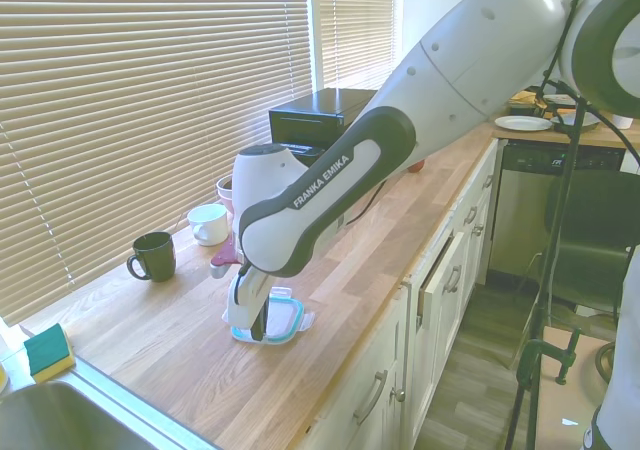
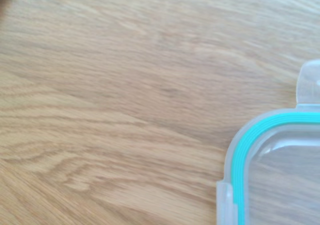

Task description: Uncover the lid of the food container

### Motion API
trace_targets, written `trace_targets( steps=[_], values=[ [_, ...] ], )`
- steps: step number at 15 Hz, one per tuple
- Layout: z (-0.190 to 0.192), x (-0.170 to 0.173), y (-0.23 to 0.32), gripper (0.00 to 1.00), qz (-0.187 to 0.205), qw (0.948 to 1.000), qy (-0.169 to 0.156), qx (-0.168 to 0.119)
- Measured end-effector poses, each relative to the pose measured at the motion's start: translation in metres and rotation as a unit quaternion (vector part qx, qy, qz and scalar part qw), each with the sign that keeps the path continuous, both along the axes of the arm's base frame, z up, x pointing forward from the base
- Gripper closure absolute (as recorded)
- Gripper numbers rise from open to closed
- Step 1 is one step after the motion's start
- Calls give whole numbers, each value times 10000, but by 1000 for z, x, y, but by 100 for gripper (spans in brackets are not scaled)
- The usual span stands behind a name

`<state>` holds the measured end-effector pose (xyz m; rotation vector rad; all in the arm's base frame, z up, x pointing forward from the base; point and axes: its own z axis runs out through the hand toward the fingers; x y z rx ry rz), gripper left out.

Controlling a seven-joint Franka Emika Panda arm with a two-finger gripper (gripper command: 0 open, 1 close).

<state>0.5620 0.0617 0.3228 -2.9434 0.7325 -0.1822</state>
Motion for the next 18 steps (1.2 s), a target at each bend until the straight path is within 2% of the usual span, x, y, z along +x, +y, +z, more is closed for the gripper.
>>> trace_targets(
  steps=[1,12,18],
  values=[
    [0,0,1,0,-1,10000,-13,-17],
    [3,-1,6,0,-106,9999,-43,-87],
    [51,-5,5,0,-261,9991,-328,-105]
  ],
)
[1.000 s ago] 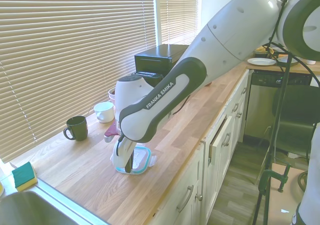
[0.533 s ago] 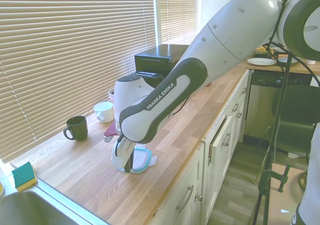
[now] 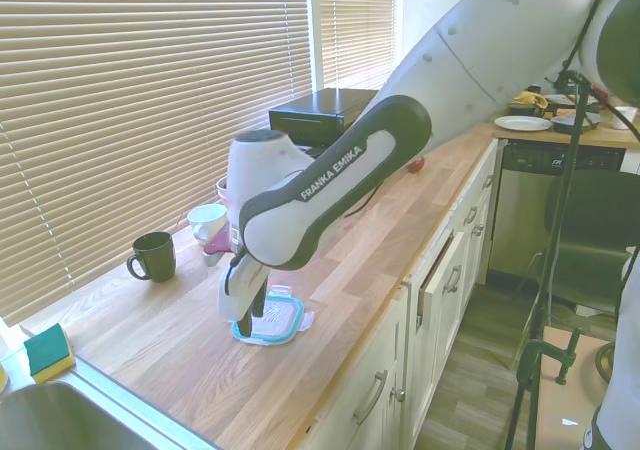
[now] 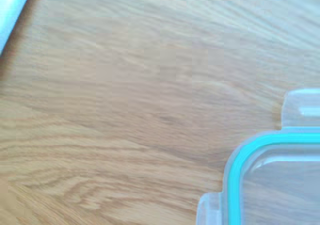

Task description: Uncover the lid of the food container

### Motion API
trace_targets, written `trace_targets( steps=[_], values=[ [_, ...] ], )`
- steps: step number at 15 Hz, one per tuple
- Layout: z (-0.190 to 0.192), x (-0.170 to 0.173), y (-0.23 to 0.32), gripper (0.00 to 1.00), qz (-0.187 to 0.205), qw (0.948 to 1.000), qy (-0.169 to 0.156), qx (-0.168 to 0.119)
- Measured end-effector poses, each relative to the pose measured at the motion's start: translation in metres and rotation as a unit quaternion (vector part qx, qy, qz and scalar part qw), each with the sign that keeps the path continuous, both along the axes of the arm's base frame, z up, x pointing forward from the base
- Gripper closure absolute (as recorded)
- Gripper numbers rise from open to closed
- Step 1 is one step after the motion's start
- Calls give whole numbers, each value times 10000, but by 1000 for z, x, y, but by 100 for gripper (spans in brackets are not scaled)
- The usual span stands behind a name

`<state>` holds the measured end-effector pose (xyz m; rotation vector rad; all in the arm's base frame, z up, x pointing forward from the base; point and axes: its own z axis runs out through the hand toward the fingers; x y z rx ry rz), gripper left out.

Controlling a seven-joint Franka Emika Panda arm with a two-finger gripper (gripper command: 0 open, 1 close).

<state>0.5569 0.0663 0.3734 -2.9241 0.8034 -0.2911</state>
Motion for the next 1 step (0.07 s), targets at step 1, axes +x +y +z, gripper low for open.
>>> trace_targets(
  steps=[1],
  values=[
    [12,-2,-1,0,-63,10000,-46,-25]
  ],
)
